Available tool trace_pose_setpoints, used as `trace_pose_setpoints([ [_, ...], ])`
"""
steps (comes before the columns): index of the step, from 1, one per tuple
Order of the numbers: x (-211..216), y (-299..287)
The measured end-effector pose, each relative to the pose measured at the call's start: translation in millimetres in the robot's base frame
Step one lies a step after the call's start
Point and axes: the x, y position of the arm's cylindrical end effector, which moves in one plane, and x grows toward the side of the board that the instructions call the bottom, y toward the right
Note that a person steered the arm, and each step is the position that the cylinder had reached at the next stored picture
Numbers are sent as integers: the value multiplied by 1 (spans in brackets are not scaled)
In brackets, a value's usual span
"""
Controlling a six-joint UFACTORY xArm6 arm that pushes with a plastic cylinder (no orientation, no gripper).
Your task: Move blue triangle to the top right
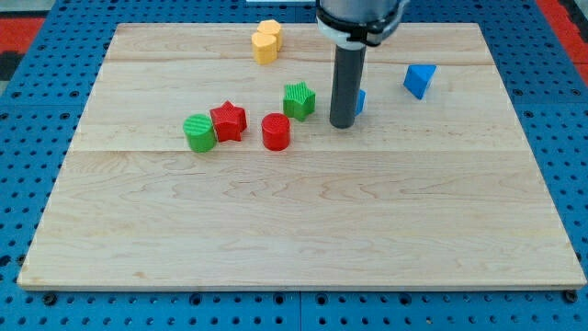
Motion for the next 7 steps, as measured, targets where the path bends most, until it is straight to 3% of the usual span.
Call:
trace_pose_setpoints([
  [3, -57, 110],
  [6, -43, 160],
  [7, -93, 143],
])
